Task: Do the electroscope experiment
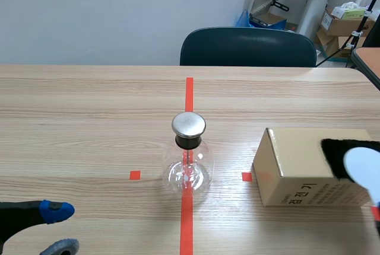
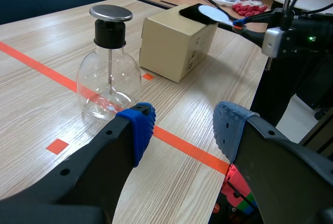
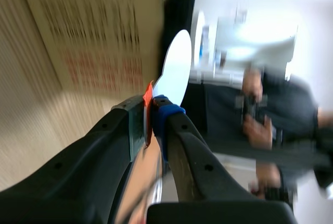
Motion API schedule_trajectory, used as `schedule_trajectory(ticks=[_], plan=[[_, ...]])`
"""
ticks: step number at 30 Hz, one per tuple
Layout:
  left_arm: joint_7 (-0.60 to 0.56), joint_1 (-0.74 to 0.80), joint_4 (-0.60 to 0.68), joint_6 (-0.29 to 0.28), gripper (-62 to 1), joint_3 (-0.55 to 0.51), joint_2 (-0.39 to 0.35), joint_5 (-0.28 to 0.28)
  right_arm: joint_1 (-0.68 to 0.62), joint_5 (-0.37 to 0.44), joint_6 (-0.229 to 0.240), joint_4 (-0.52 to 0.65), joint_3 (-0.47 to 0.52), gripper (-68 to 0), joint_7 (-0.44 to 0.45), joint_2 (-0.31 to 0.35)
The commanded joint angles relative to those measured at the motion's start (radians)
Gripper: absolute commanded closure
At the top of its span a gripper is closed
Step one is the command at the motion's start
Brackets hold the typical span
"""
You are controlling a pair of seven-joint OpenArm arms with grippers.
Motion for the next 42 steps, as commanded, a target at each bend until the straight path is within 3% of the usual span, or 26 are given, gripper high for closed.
schedule_trajectory(ticks=[1,3,7,9,11,15,17,19,22,24,27,31,33,36,38,40,42], plan=[[-0.017,0.000,0.022,-0.005,-28.8,-0.002,0.003,-0.005,-0.005,0.003,-0.050,0.024,0.001,-1.9,0.063,0.005],[-0.017,0.000,0.022,-0.005,-28.8,-0.002,0.003,-0.005,-0.005,0.006,-0.050,0.025,0.001,-1.9,0.084,0.004],[-0.017,0.000,0.022,-0.005,-28.8,-0.002,0.003,-0.005,-0.005,0.010,-0.050,0.025,0.002,-1.9,-0.103,-0.002],[-0.017,0.000,0.022,-0.005,-28.8,-0.002,0.003,-0.005,-0.005,0.009,-0.050,0.025,0.002,-1.9,-0.156,-0.003],[-0.017,0.000,0.022,-0.005,-28.8,-0.002,0.003,-0.005,-0.005,0.004,-0.050,0.025,0.002,-1.9,-0.133,0.000],[-0.017,0.000,0.022,-0.005,-28.8,-0.002,0.003,-0.006,-0.005,0.005,-0.050,0.029,0.001,-1.9,0.055,-0.001],[-0.017,0.000,0.022,-0.005,-28.8,-0.002,0.003,-0.006,-0.005,0.006,-0.050,0.029,0.001,-2.0,0.091,-0.001],[-0.017,0.000,0.022,-0.005,-28.8,-0.002,0.003,-0.006,-0.005,0.010,-0.050,0.029,0.001,-1.9,0.038,-0.003],[-0.017,0.000,0.022,-0.005,-28.8,-0.002,0.003,-0.006,-0.005,0.009,-0.050,0.029,0.001,-2.0,-0.135,-0.003],[-0.017,0.000,0.022,-0.005,-28.8,-0.002,0.003,-0.006,-0.005,0.008,-0.050,0.029,0.001,-2.0,-0.185,-0.003],[-0.019,0.000,0.022,-0.005,-30.1,-0.002,0.003,-0.006,-0.005,-0.002,-0.050,0.029,0.001,-2.0,-0.116,-0.003],[-0.021,0.000,0.022,-0.005,-40.2,-0.002,0.003,-0.006,-0.005,-0.002,-0.050,0.029,0.001,-2.0,0.064,-0.003],[-0.020,0.000,0.022,-0.005,-40.7,-0.002,0.003,-0.006,-0.005,0.002,-0.050,0.029,0.001,-2.0,0.033,-0.006],[-0.021,0.000,0.022,-0.005,-40.7,-0.002,0.003,-0.006,-0.006,0.003,-0.050,0.029,0.006,-2.0,-0.132,-0.014],[-0.021,0.000,0.022,-0.005,-40.8,-0.002,0.003,-0.006,-0.008,0.002,-0.050,0.029,0.014,-2.0,-0.188,-0.014],[-0.021,0.000,0.022,-0.005,-40.7,-0.002,0.003,-0.006,-0.008,-0.006,-0.050,0.029,0.018,-2.0,-0.178,-0.014],[-0.024,0.000,0.022,-0.005,-40.8,-0.002,0.003,-0.006,-0.008,-0.020,-0.050,0.029,0.018,-2.0,-0.105,-0.014]])
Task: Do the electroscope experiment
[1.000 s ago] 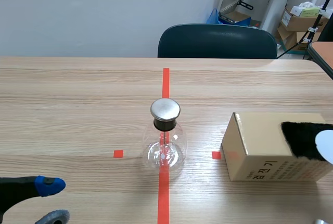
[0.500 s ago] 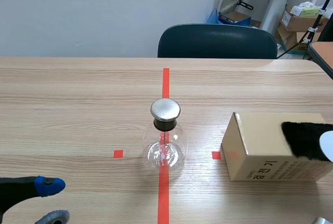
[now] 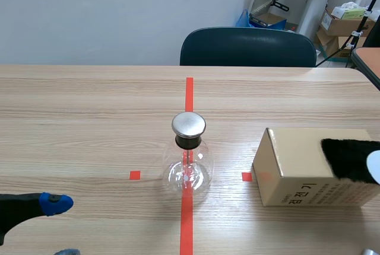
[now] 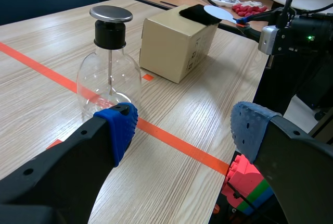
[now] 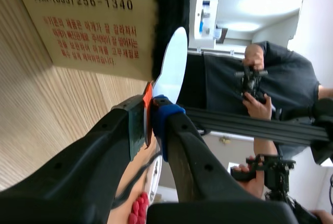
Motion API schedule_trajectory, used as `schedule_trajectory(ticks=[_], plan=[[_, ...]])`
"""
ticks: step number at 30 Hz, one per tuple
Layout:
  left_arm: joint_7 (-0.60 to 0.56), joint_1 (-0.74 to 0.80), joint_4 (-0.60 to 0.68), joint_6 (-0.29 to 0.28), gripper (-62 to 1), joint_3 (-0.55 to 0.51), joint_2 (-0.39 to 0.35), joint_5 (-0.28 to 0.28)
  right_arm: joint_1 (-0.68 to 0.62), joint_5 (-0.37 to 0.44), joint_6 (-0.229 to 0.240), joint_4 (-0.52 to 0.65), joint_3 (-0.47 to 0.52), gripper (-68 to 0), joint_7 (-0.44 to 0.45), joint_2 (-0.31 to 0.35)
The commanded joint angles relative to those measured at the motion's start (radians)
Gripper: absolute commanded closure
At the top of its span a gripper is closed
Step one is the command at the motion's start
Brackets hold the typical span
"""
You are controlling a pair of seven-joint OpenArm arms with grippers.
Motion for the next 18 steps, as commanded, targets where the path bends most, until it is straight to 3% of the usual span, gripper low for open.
schedule_trajectory(ticks=[1,3,5,10,13,15,18], plan=[[-0.020,0.000,0.022,-0.005,-40.8,-0.002,0.003,-0.006,-0.005,-0.011,-0.054,0.019,0.003,-2.0,0.085,0.005],[-0.021,0.000,0.022,-0.005,-40.8,-0.002,0.003,-0.006,-0.005,-0.010,-0.054,0.019,-0.003,-2.0,0.166,0.005],[-0.021,0.000,0.022,-0.006,-40.8,-0.002,0.003,-0.006,-0.005,-0.009,-0.054,0.019,-0.006,-2.0,0.179,0.004],[-0.036,0.000,0.022,-0.006,-40.8,-0.002,0.002,-0.006,-0.005,-0.006,-0.054,0.019,-0.005,-2.0,-0.040,0.001],[-0.036,0.000,0.022,-0.006,-40.8,-0.002,0.002,-0.006,-0.005,-0.008,-0.054,0.019,-0.003,-2.0,-0.085,0.002],[-0.036,0.000,0.022,-0.006,-40.8,-0.002,0.002,-0.006,-0.005,-0.011,-0.054,0.019,-0.003,-2.0,-0.021,0.002],[-0.036,0.000,0.022,-0.006,-40.8,-0.002,0.002,-0.006,-0.005,-0.011,-0.054,0.019,-0.003,-1.9,0.171,0.002]])
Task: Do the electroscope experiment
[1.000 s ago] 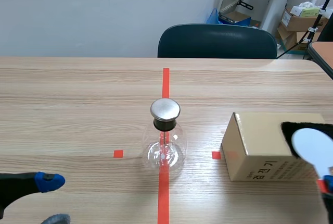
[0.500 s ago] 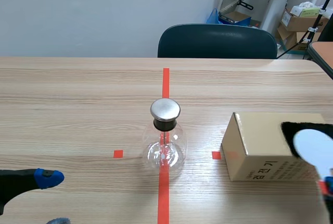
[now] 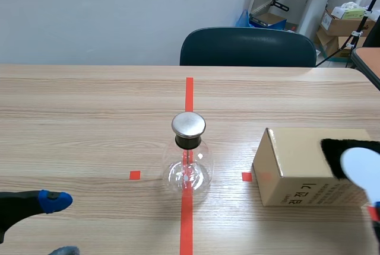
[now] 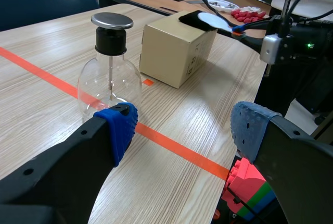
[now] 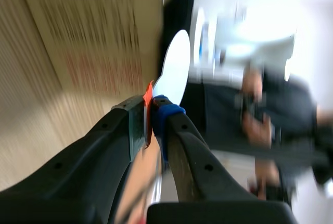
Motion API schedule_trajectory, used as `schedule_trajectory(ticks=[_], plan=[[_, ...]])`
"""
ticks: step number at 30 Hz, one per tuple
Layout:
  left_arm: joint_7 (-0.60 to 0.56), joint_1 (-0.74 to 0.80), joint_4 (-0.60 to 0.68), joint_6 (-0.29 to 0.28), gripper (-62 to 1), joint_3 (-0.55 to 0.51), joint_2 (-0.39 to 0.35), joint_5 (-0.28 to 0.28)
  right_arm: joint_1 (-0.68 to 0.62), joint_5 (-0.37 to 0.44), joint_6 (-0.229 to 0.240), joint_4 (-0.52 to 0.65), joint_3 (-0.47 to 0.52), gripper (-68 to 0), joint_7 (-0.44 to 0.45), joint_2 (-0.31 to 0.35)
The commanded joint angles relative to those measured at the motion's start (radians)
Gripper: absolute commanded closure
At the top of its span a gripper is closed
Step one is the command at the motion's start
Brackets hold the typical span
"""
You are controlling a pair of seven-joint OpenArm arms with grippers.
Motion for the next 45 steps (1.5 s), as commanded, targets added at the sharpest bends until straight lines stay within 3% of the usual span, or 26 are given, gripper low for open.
schedule_trajectory(ticks=[1,2,4,8,10,12,16,18,20,24,26,28,33,35,37,42,45], plan=[[-0.018,0.000,0.022,-0.005,-40.8,-0.002,0.002,-0.005,-0.005,0.003,-0.053,0.018,0.004,-2.0,0.074,0.005],[-0.018,0.000,0.022,-0.005,-40.8,-0.002,0.002,-0.005,-0.005,0.003,-0.053,0.018,0.004,-1.9,0.105,0.005],[-0.018,0.000,0.022,-0.005,-40.8,-0.002,0.002,-0.005,-0.005,0.004,-0.053,0.018,0.004,-2.0,0.080,0.005],[-0.017,0.000,0.022,-0.005,-40.8,-0.002,0.002,-0.005,-0.008,0.004,-0.053,0.018,0.005,-2.0,-0.159,0.002],[-0.017,0.000,0.022,-0.005,-40.8,-0.002,0.002,-0.005,-0.008,0.003,-0.053,0.018,0.005,-1.9,-0.217,0.002],[-0.017,0.000,0.022,-0.005,-40.8,-0.002,0.002,-0.005,-0.008,0.002,-0.053,0.018,0.005,-2.0,-0.181,0.002],[-0.017,0.000,0.022,-0.005,-40.8,-0.002,0.002,-0.005,-0.007,0.003,-0.053,0.018,0.004,-2.0,0.041,0.002],[-0.017,0.000,0.022,-0.005,-40.8,-0.002,0.002,-0.005,-0.008,0.003,-0.053,0.018,0.004,-2.0,0.085,0.002],[-0.017,0.000,0.022,-0.005,-40.8,-0.002,0.002,-0.005,-0.008,0.008,-0.053,0.018,0.004,-2.0,0.038,-0.001],[-0.017,0.000,0.022,-0.006,-40.8,-0.002,0.002,-0.005,-0.008,0.011,-0.053,0.018,0.005,-2.0,-0.192,-0.006],[-0.017,0.000,0.022,-0.006,-40.8,-0.002,0.002,-0.005,-0.008,0.010,-0.053,0.018,0.008,-2.0,-0.242,-0.006],[-0.017,0.000,0.022,-0.006,-40.8,-0.002,0.002,-0.005,-0.007,0.002,-0.053,0.018,0.008,-2.0,-0.209,-0.006],[-0.017,0.000,0.022,-0.006,-40.8,-0.002,0.002,-0.005,-0.007,-0.001,-0.053,0.018,0.008,-2.0,0.063,-0.006],[-0.017,0.000,0.022,-0.006,-40.8,-0.002,0.002,-0.005,-0.008,0.000,-0.053,0.018,0.008,-2.0,0.091,-0.006],[-0.017,0.000,0.022,-0.006,-40.8,-0.002,0.002,-0.005,-0.008,0.004,-0.053,0.018,0.008,-2.0,0.023,-0.006],[-0.017,0.000,0.022,-0.006,-40.8,-0.002,0.002,-0.005,-0.008,0.003,-0.053,0.018,0.011,-2.0,-0.247,-0.006],[-0.017,0.000,0.022,-0.006,-40.8,-0.002,0.002,-0.005,-0.008,-0.006,-0.053,0.018,0.017,-2.0,-0.219,-0.006]])
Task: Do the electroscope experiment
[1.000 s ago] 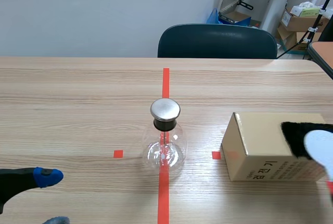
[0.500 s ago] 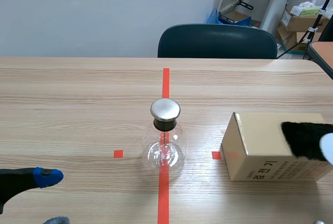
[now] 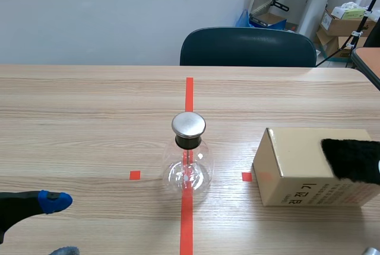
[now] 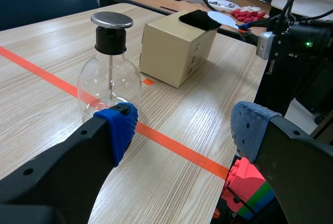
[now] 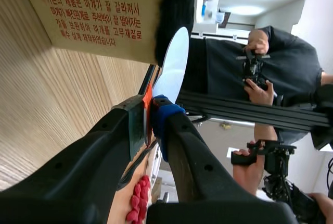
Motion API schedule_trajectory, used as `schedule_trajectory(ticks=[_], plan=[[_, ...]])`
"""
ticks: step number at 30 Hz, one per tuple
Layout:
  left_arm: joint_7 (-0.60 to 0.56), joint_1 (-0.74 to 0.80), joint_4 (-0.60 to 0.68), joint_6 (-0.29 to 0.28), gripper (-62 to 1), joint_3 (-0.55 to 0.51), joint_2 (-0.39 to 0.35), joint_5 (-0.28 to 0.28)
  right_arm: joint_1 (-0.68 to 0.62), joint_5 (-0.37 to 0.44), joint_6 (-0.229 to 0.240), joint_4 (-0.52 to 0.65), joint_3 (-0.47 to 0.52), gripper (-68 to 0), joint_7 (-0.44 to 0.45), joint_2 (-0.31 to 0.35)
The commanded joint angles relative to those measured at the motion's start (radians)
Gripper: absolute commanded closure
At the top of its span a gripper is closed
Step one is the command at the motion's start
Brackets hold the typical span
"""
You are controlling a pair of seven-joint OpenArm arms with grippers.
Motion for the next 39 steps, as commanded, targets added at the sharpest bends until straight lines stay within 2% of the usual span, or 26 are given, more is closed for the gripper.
schedule_trajectory(ticks=[1,5,7,9,13,15,16,18,22,24,26,30,32,34,37,39], plan=[[-0.017,0.000,0.022,-0.006,-40.8,-0.002,0.002,-0.005,-0.005,-0.010,-0.055,0.018,0.009,-2.0,0.073,0.006],[-0.017,0.000,0.022,-0.006,-40.8,-0.002,0.002,-0.005,-0.005,-0.015,-0.055,0.018,0.009,-2.0,0.295,0.005],[-0.017,0.000,0.022,-0.006,-40.8,-0.002,0.002,-0.005,-0.005,-0.014,-0.055,0.018,0.009,-2.0,0.333,0.005],[-0.017,0.000,0.022,-0.006,-40.8,-0.002,0.002,-0.005,-0.005,-0.009,-0.055,0.018,0.009,-2.0,0.278,0.005],[-0.017,0.000,0.022,-0.006,-40.8,-0.002,0.002,-0.005,-0.005,-0.006,-0.055,0.018,0.010,-2.0,0.043,0.003],[-0.017,0.000,0.022,-0.006,-40.8,-0.002,0.002,-0.005,-0.005,-0.006,-0.055,0.018,0.010,-2.0,-0.013,0.003],[-0.017,0.000,0.022,-0.006,-40.8,-0.002,0.002,-0.005,-0.005,-0.007,-0.055,0.018,0.010,-2.0,-0.011,0.003],[-0.017,0.000,0.022,-0.006,-40.7,-0.002,0.002,-0.005,-0.005,-0.011,-0.055,0.018,0.010,-2.0,0.063,0.003],[-0.017,0.000,0.022,-0.006,-40.8,-0.002,0.002,-0.005,-0.005,-0.011,-0.055,0.018,0.009,-2.0,0.305,0.003],[-0.017,0.000,0.022,-0.006,-40.8,-0.002,0.002,-0.005,-0.005,-0.011,-0.055,0.018,0.009,-2.0,0.349,0.003],[-0.017,0.000,0.022,-0.006,-40.8,-0.002,0.002,-0.005,-0.005,-0.010,-0.055,0.018,0.009,-2.0,0.296,0.002],[-0.017,0.000,0.022,-0.006,-40.8,-0.002,0.002,-0.005,-0.005,-0.006,-0.055,0.018,0.010,-2.0,0.055,0.002],[-0.017,0.000,0.022,-0.006,-40.8,-0.002,0.002,-0.005,-0.005,-0.007,-0.055,0.018,0.010,-2.0,-0.001,0.002],[-0.017,0.000,0.022,-0.006,-40.7,-0.002,0.002,-0.005,-0.005,-0.016,-0.055,0.018,0.010,-2.0,0.037,0.003],[-0.017,0.000,0.022,-0.006,-40.8,-0.002,0.002,-0.005,-0.005,-0.018,-0.055,0.018,0.009,-2.0,0.220,0.003],[-0.017,0.000,0.022,-0.006,-40.8,-0.002,0.002,-0.005,-0.005,-0.018,-0.055,0.018,0.009,-2.0,0.312,0.003]])
